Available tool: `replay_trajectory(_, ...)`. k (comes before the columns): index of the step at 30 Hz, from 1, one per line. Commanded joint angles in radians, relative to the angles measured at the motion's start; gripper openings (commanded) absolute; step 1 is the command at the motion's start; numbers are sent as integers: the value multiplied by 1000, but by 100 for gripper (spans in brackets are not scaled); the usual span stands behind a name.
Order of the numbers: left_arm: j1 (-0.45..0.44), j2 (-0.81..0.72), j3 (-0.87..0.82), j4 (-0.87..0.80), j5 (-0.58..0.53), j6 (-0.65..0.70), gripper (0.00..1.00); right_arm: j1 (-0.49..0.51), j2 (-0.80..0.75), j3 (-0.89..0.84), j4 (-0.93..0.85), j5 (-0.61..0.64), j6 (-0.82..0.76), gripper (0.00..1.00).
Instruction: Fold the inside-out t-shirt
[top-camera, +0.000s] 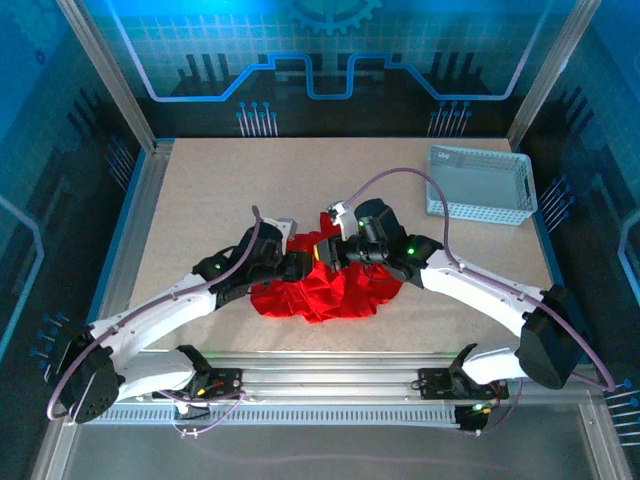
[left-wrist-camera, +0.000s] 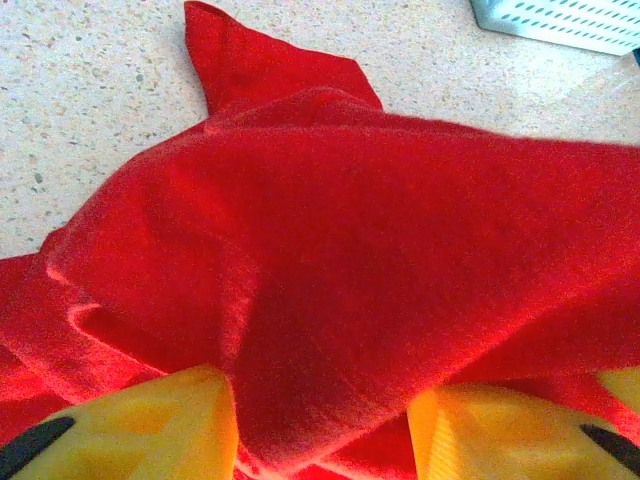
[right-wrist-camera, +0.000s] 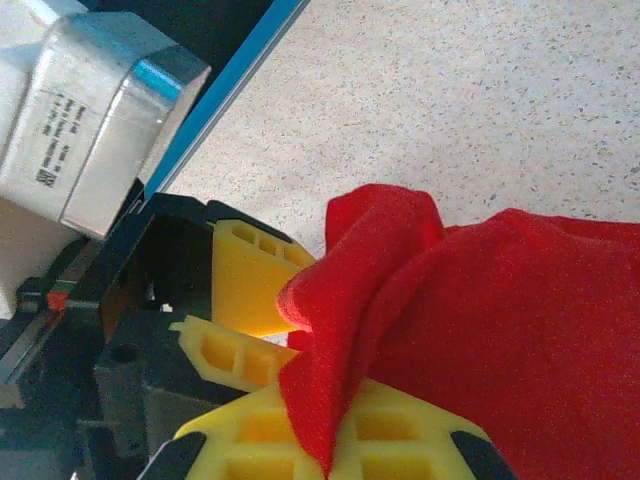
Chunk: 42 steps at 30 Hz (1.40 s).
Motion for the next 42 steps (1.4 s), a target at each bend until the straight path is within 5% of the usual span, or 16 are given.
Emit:
replay_trajectory(1, -6, 14, 42, 23, -23, 34, 52, 9, -23, 11, 2, 16, -15, 0)
replay_trajectory(5, -6, 34, 49, 31, -15, 33, 50, 9, -19, 10, 8, 9, -13, 0)
replay_trajectory(17, -6, 53, 65, 37, -20, 22, 1, 15, -22, 2, -16, 56, -20, 0)
replay_trajectory(23, -7, -18, 39, 13, 3, 9, 0, -27, 17, 56, -130, 172, -2, 0)
replay_trajectory(30, -2, -158, -57, 35, 46, -3, 0, -73, 76, 125, -157, 134, -11, 29)
replay_trajectory(42, 29, -173, -74, 71, 117, -9, 0, 28, -71, 120, -321, 289, -312, 41)
